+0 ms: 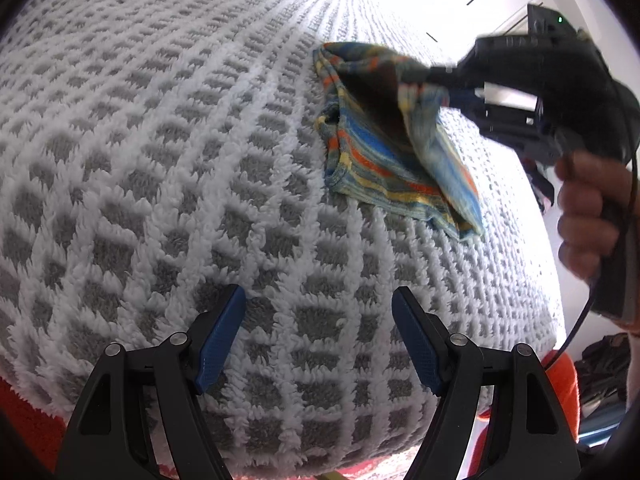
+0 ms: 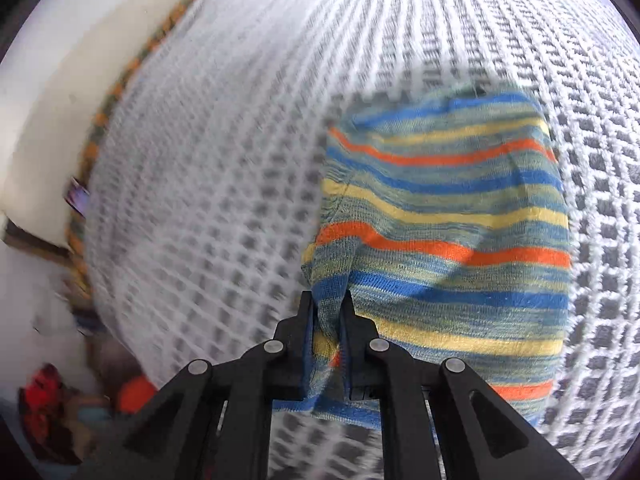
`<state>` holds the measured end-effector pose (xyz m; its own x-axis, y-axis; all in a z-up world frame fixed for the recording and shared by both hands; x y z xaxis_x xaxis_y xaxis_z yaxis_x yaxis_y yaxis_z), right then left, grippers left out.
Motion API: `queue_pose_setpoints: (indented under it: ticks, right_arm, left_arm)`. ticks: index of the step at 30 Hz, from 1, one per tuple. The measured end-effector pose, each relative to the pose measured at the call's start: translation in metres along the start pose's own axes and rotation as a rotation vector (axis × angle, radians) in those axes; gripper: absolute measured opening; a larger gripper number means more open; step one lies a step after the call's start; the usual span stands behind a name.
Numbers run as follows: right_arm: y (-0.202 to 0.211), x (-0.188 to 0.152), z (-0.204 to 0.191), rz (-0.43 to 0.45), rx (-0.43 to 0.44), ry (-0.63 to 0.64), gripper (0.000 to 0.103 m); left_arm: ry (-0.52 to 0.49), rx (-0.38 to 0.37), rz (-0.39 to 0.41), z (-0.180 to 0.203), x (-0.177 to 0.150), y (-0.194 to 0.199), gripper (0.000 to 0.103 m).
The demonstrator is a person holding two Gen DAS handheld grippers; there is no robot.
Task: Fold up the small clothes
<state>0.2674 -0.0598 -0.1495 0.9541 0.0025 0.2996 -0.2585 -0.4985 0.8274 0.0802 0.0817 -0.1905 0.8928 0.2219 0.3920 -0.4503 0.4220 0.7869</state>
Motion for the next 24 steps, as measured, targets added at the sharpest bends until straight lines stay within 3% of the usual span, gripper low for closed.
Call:
queue_pose_setpoints:
  ticks: [2,4,6,9,11,13,15,18,21,23,24]
  right_arm:
    - [-0.011,0.006,-0.008,-0.012,-0.009,0.011,0.013]
    - [-0.045,0.003,-0.009,-0.143,-0.025,0.033,0.031]
    - [-0.06,0.002,-0.006,-0.221,-0.021,0.027,0.039]
    - [-0.029,0.015,-0.001,-0.135,0.067,0.024,0.039]
    - [0.001,0.044,0.007,-0.028,0.07,0.015,0.039]
    - [0.015,0.079,0.019,0.008,0.044,-0.004,0.039]
    - [0.011,0.115,0.031,-0.005,-0.027,-0.006,0.039]
    - [-0.02,0.149,0.036,-0.117,-0.096,-0.011,0.043]
    - [-0.044,0.155,0.016,-0.172,-0.123,0.06,0.071]
    - [-0.066,0.148,0.0,-0.216,-0.209,0.16,0.07]
    - [-0.074,0.142,0.0,-0.232,-0.259,0.192,0.046]
  left_arm:
    - [-0.008,0.009,-0.003,0.002,0.0,-0.002,0.078]
    - [-0.016,0.013,-0.003,0.003,0.0,-0.002,0.078]
    - [-0.018,0.011,0.0,0.003,-0.001,0.0,0.078]
    - [-0.012,0.004,0.002,0.003,-0.001,-0.001,0.078]
    - [-0.01,0.006,-0.003,0.002,0.0,-0.002,0.078]
    - [-0.014,0.01,-0.005,0.003,0.0,-0.003,0.078]
    - [-0.018,0.011,-0.005,0.004,0.0,-0.003,0.079]
    - [-0.011,0.008,-0.005,0.004,0.001,-0.005,0.079]
    - [0.0,0.003,-0.008,0.002,0.004,-0.008,0.079]
    - [0.001,0.002,-0.012,0.002,0.006,-0.01,0.079]
    - [0.0,0.002,-0.013,0.002,0.006,-0.01,0.08]
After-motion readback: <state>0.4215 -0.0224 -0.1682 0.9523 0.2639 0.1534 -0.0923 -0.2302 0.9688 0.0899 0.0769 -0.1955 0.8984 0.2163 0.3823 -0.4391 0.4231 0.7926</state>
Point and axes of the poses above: each gripper's, at about its wrist camera, not at the fingertips, and y roughly against the way its jaws point, z to its right, x to its top, the point moved 1 cm from there along -y, roughly the way its jaws point
